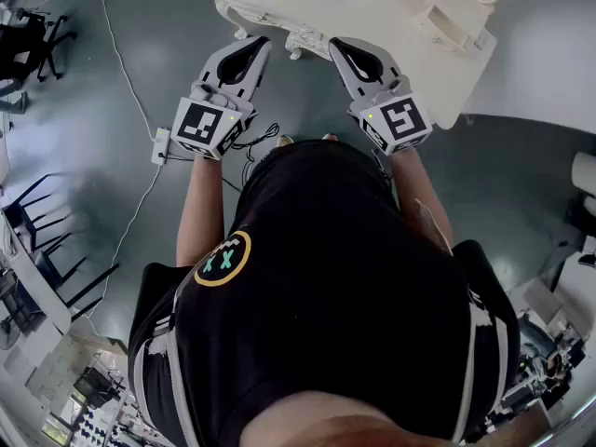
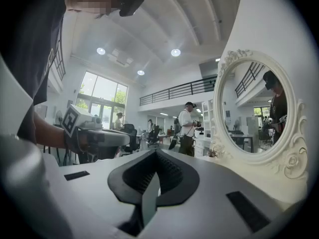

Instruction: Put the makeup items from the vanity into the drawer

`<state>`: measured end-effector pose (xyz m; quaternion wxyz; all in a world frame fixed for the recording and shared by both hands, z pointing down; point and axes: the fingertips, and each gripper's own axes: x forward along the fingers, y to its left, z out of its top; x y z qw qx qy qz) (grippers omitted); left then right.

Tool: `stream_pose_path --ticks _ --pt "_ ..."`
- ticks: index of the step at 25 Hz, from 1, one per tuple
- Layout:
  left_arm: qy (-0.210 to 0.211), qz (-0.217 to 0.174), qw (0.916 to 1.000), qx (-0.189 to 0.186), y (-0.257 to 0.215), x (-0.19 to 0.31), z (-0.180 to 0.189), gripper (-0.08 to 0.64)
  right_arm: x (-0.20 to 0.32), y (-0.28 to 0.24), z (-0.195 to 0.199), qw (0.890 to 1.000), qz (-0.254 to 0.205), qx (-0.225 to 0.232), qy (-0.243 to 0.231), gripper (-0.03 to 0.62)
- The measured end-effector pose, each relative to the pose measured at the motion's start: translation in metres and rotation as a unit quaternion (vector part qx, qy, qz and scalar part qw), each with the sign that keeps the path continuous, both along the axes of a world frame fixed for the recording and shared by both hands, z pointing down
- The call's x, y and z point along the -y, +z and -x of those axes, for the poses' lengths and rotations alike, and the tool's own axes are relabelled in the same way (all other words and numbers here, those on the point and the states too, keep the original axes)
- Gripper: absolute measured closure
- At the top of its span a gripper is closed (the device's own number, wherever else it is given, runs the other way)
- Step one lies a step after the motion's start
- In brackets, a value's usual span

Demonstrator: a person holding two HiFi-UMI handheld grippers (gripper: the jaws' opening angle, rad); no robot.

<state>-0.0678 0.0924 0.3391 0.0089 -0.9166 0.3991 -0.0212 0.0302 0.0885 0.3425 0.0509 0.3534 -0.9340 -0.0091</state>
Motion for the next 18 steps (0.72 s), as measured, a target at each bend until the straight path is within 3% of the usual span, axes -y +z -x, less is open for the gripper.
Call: stream_pose_path --ticks 18 --pt "-0.002 -0.002 1.0 0.001 0.001 0.0009 0.0033 0.54 0.0042 0.0099 0.0021 1.0 0.017 0.007 0.005 0.571"
